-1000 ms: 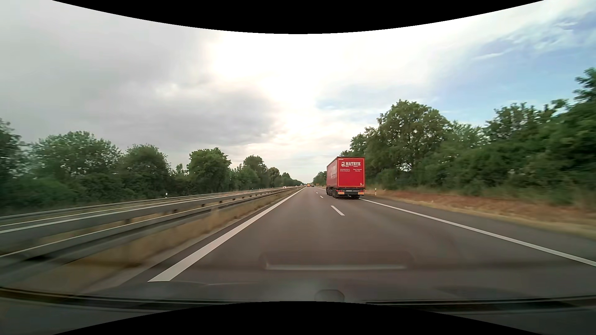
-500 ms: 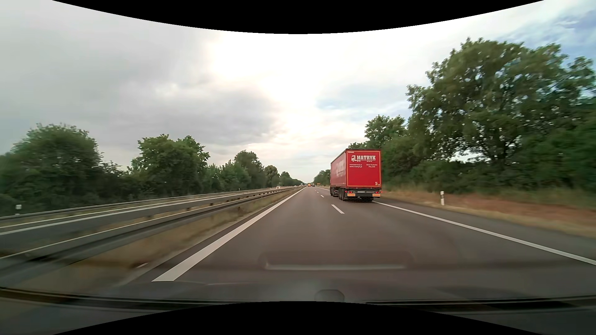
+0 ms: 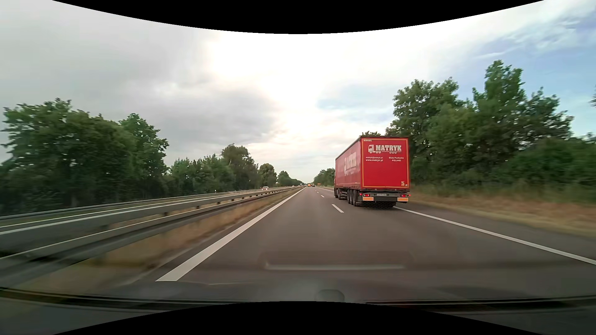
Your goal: Follow the waypoints while adhering to traffic rules and regulations
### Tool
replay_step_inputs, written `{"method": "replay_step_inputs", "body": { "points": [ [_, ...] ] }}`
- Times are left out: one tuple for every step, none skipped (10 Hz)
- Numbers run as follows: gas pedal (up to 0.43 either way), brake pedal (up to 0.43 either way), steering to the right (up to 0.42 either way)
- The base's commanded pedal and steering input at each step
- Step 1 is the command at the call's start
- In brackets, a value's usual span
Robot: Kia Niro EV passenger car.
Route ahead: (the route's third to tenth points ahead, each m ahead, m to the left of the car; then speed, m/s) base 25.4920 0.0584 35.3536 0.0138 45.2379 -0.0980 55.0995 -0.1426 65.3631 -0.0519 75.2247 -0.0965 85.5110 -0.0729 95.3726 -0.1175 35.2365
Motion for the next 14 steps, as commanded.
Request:
{"method": "replay_step_inputs", "body": {
  "points": [
    [0.539,0.0,-0.005],
    [0.539,0.0,-0.005],
    [0.539,0.0,-0.004],
    [0.539,0.0,-0.004],
    [0.539,0.0,-0.003],
    [0.539,0.0,-0.003],
    [0.539,0.0,-0.002],
    [0.539,0.0,-0.001],
    [0.539,0.0,0.0],
    [0.539,0.0,-0.001],
    [0.539,0.0,-0.001],
    [0.539,0.0,-0.002],
    [0.539,0.0,-0.003],
    [0.539,0.0,-0.002]
  ]
}}
